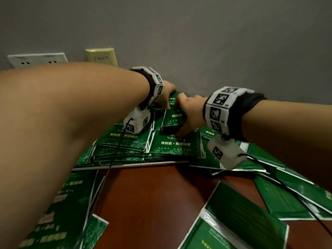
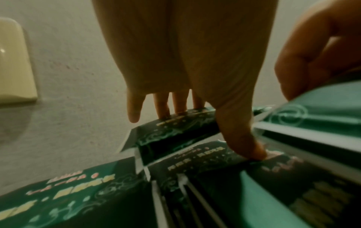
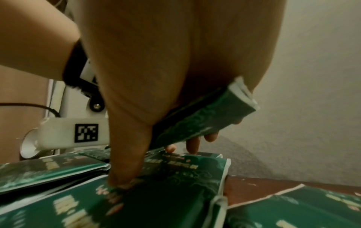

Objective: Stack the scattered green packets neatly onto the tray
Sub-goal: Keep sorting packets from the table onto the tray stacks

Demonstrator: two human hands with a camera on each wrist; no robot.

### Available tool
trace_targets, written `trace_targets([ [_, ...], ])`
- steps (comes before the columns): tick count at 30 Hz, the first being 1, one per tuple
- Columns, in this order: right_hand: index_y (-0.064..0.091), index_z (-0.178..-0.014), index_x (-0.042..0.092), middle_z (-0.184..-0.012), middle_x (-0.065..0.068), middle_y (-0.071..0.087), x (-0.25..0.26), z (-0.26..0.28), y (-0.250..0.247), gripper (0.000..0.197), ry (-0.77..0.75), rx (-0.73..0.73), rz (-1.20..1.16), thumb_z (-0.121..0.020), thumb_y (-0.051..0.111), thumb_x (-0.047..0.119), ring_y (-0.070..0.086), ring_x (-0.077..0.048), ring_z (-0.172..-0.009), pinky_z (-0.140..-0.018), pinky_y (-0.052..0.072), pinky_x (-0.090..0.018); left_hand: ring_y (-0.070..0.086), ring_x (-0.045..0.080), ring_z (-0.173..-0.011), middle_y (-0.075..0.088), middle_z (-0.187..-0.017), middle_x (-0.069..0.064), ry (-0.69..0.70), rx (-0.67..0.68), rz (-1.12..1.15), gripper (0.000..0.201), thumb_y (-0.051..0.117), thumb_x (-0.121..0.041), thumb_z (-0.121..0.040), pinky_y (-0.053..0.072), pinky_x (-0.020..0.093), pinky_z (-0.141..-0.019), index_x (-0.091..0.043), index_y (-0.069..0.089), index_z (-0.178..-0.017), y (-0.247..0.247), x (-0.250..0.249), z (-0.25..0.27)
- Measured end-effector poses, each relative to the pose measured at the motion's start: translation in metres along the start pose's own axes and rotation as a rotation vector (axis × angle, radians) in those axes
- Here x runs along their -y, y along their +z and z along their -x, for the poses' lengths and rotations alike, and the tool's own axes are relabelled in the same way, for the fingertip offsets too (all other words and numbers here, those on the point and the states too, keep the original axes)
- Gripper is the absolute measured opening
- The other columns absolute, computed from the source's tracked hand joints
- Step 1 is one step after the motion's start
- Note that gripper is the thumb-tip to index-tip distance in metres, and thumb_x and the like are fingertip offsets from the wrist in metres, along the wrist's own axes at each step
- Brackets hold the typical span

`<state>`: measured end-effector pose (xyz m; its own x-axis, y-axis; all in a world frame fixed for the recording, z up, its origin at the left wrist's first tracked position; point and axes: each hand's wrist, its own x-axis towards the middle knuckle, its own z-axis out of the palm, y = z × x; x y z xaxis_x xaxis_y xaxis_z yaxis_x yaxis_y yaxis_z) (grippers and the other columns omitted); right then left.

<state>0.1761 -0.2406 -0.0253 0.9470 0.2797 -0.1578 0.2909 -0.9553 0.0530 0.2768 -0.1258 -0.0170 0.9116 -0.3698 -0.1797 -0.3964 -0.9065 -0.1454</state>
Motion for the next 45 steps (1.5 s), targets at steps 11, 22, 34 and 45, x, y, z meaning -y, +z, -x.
trace_targets([
  [11, 0.03, -0.134, 0.01, -0.122, -0.011, 0.056, 0.006, -0.013, 0.001, 0.1, 0.02, -0.014, -0.07, -0.063, 0.083, 0.055, 0.054, -0.028, -0.096, -0.078, 0.046, -0.038, 0.052, 0.027, -0.125, 0.05, -0.143, 0.005, -0.097, -0.093, 0.13, 0.073, 0.072, -0.027, -0.086, 0.043, 0.037, -0.1, -0.021, 0.035, -0.149, -0.012, 0.032, 0.024],
  [22, 0.035, -0.137, 0.021, -0.129, -0.005, 0.055, 0.028, 0.02, -0.001, 0.087, -0.022, -0.114, 0.098, -0.07, 0.075, 0.059, 0.047, -0.031, -0.115, -0.09, 0.046, -0.046, 0.057, 0.025, -0.117, 0.057, -0.133, 0.007, -0.1, -0.095, 0.163, 0.055, 0.063, -0.017, -0.09, 0.048, 0.035, -0.097, -0.016, 0.044, -0.142, -0.002, 0.018, 0.104],
  [34, 0.05, -0.122, 0.01, -0.115, -0.01, 0.064, -0.011, 0.208, 0.088, 0.067, 0.312, 0.131, 0.06, -0.076, 0.07, 0.054, 0.062, -0.029, -0.102, -0.083, 0.051, -0.032, 0.053, 0.024, -0.117, 0.054, -0.131, 0.006, 0.504, 0.114, 0.071, 0.055, 0.066, -0.041, -0.086, 0.044, 0.032, -0.097, -0.019, 0.054, -0.135, 0.084, -0.15, 0.27],
  [45, 0.054, -0.127, 0.017, -0.126, -0.005, 0.06, 0.018, 0.281, 0.11, 0.055, 0.198, 0.106, -0.012, -0.081, 0.064, 0.046, 0.059, -0.026, -0.112, -0.093, 0.05, -0.034, 0.056, 0.028, -0.116, 0.053, -0.131, 0.005, 0.202, 0.02, -0.069, 0.069, 0.046, -0.066, -0.087, 0.05, 0.039, -0.093, -0.027, 0.039, -0.143, 0.127, -0.149, 0.327],
])
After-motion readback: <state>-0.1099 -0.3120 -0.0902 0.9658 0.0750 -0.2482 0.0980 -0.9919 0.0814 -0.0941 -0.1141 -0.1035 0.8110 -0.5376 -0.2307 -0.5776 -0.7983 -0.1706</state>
